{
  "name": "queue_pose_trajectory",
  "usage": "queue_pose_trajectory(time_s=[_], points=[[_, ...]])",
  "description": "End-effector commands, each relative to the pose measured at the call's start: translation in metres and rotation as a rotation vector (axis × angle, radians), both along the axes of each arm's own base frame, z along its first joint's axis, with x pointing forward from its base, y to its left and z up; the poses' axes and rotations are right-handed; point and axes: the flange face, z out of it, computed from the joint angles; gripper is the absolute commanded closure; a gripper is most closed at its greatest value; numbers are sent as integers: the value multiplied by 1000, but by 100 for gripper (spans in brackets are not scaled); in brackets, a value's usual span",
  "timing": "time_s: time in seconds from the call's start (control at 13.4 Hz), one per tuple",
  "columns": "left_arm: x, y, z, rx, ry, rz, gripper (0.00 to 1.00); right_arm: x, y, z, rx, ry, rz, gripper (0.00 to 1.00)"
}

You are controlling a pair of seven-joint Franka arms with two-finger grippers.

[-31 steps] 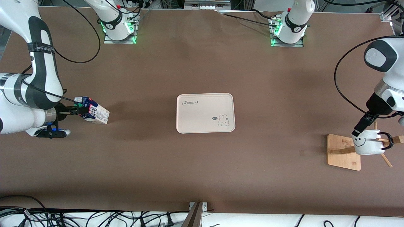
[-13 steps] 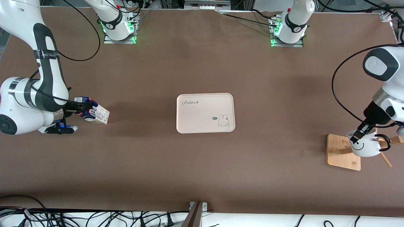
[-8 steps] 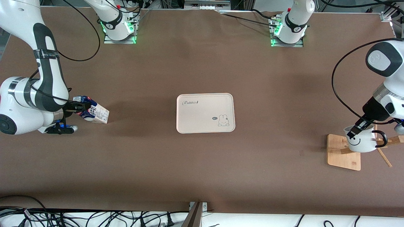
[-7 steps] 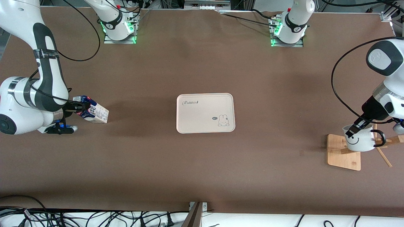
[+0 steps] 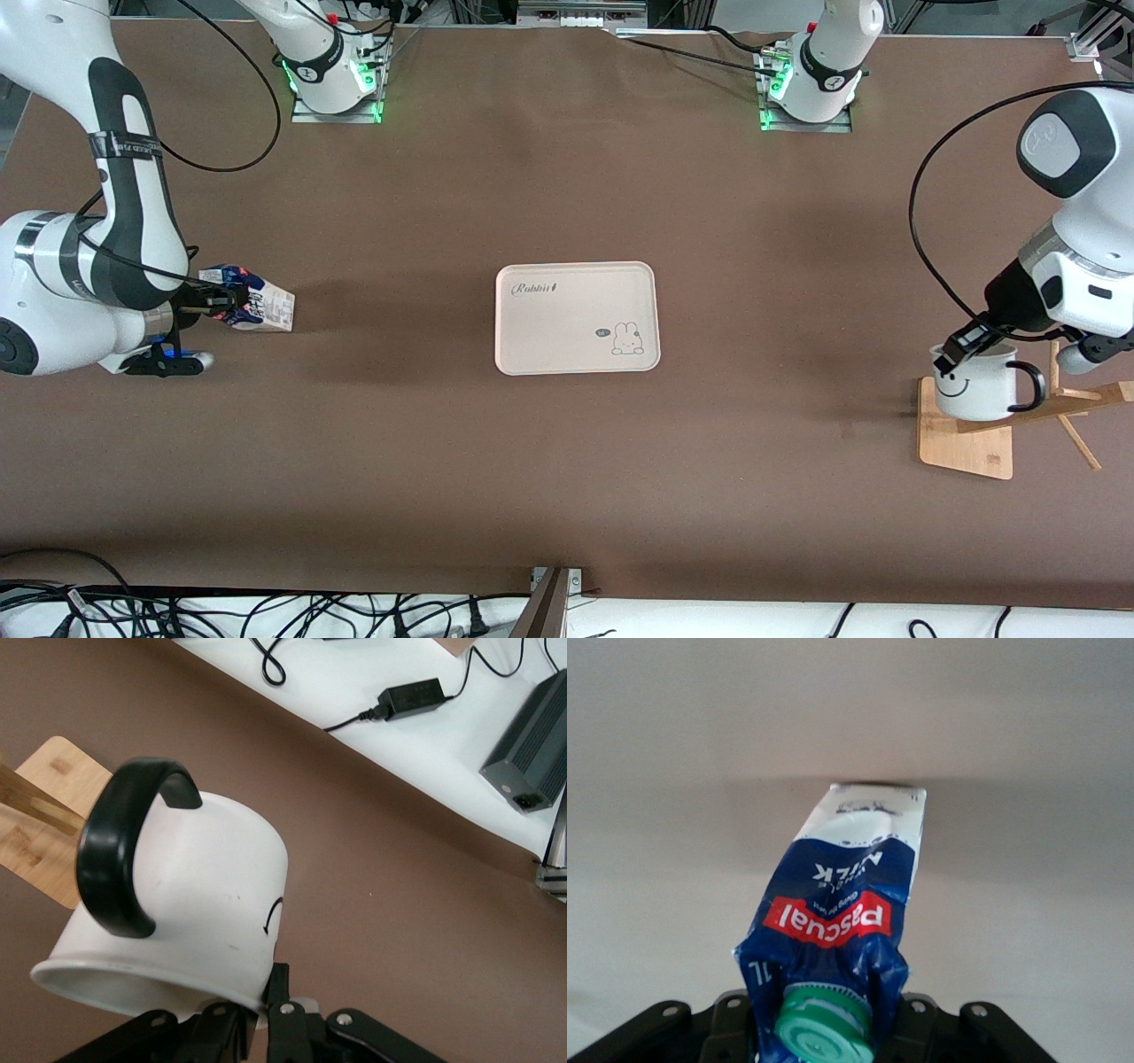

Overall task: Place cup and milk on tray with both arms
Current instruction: 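Lift the milk with the right gripper while the left gripper lifts the mug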

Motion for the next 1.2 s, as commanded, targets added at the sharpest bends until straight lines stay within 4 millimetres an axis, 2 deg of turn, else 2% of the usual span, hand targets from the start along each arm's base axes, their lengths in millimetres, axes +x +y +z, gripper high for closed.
queue_pose_trajectory(time_s=[0.0,0.15,0.3,0.37,0.52,0.67,0.82,0.97,1.12], points=[[-2,-19,32,9,76,-79,100,-12,5,49,24,-22,19,59],[-5,-23,52,2,155,-106,100,-20,17,80,43,-40,38,59],[-9,-25,59,0,203,-120,100,-24,46,103,87,-63,71,59],[-10,-26,59,-1,217,-123,100,-26,64,108,133,-67,77,59],[-17,-26,62,-7,277,-134,100,-24,87,111,247,-78,44,59],[-24,-28,66,-8,335,-153,100,-18,113,112,281,-129,54,59],[-30,-29,63,-8,383,-163,100,-17,157,112,245,-160,36,61],[-39,-30,59,-12,455,-173,100,-22,208,118,196,-191,3,61],[-47,-31,59,-15,519,-187,100,-29,249,120,175,-213,-9,61]])
